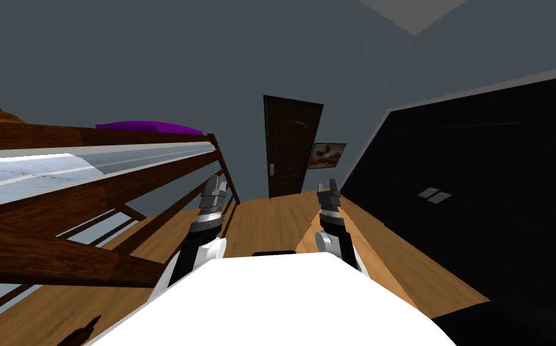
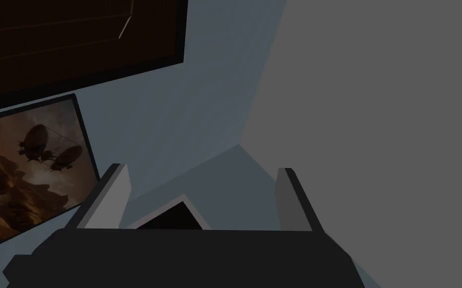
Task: Pull the door open
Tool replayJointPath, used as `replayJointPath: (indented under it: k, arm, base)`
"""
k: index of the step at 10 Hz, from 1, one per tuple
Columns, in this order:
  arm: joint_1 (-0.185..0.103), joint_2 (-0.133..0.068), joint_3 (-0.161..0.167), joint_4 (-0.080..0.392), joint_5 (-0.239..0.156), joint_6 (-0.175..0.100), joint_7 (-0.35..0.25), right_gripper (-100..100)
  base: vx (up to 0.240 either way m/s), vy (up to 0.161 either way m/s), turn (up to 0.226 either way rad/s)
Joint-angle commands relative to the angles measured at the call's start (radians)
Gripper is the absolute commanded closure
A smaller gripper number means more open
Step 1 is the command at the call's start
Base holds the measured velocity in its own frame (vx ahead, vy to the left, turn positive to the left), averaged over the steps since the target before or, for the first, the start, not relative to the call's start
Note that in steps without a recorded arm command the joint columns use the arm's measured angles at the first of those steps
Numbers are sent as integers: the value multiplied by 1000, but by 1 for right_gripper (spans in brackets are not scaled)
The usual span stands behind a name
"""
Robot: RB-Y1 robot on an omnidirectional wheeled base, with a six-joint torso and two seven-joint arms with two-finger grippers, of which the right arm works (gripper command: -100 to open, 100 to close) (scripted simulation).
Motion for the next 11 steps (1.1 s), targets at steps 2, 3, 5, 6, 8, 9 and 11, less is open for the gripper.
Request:
replayJointPath:
  k: [2,3,5,6,8,9,11]
  arm:
    - [-1,-18,-2,25,-51,-9,-25,-100]
    - [-2,-25,-3,35,-71,-12,-35,-100]
    - [-2,-35,-4,54,-109,-18,-53,-100]
    - [-3,-43,-5,68,-136,-23,-67,-100]
    - [-4,-50,-6,84,-168,-29,-83,-100]
    - [-5,-58,-7,100,-200,-34,-98,-100]
    - [-5,-65,-8,119,-237,-40,-117,-100]
  base:
    - [102,5,208]
    - [132,-1,124]
    - [122,-5,172]
    - [135,-2,166]
    - [105,-4,144]
    - [103,-13,211]
    - [121,-15,153]
